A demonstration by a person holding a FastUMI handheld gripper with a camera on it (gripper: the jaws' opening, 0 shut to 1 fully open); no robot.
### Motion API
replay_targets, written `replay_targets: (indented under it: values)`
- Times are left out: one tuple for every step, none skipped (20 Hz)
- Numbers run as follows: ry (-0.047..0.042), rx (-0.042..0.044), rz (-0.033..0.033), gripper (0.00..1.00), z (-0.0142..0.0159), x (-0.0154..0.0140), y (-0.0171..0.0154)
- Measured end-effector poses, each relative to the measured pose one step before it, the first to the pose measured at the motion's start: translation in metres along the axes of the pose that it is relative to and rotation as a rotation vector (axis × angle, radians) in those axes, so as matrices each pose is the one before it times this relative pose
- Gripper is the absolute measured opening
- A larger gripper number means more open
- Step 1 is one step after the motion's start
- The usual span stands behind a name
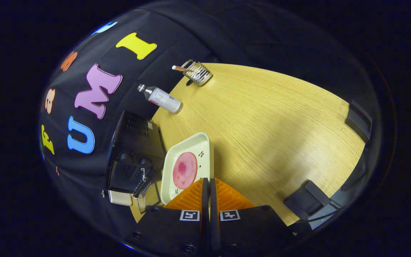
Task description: Open the toaster oven, put the food inside, and close the toaster oven door.
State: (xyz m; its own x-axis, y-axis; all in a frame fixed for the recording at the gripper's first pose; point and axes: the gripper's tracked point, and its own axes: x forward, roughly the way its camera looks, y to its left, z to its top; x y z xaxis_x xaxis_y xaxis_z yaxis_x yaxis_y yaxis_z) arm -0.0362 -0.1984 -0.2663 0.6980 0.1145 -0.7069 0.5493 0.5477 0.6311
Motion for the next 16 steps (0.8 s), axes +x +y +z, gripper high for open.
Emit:
replay_targets:
  values:
    - [-0.01346,0.01094,-0.0022,0.06,-0.00187,-0.00602,0.00045]
    - [-0.01586,0.01426,-0.00126,0.06,-0.00211,-0.00554,0.00025]
    - [-0.01151,0.01611,-0.00061,0.06,-0.00365,-0.00522,0.00176]
    - [-0.00877,0.01531,0.00262,0.06,-0.00625,-0.00292,0.00349]
    - [-0.00709,0.0123,0.00703,0.06,-0.00558,-0.00275,0.00528]
    - [-0.004,0.00548,0.00881,0.06,-0.00602,-0.00394,0.00622]
    - [-0.00451,-0.00029,0.00882,0.06,-0.00681,-0.00287,0.00692]
    - [-0.00357,-0.00475,0.00821,0.06,-0.00701,-0.00156,0.00807]
    - [-0.00064,-0.00474,0.01013,0.06,-0.0072,-0.0006,0.0096]
    - [-0.00126,-0.00374,0.01463,0.06,-0.00773,-0.00036,0.01014]
    - [0.00002,-0.003,0.01685,0.06,-0.00744,0.00115,0.01099]
    - [0.00094,-0.00325,0.01706,0.06,-0.00737,0.00282,0.01169]
    - [-0.00045,-0.00194,0.01626,0.06,-0.00728,0.00256,0.01156]
    - [0.00163,-0.00452,0.01765,0.06,-0.00787,0.00162,0.01133]
    - [0.0053,-0.00529,0.01581,0.06,-0.00769,0.00126,0.00943]
    - [0.00832,-0.00396,0.01359,0.06,-0.00831,0.00396,0.00968]
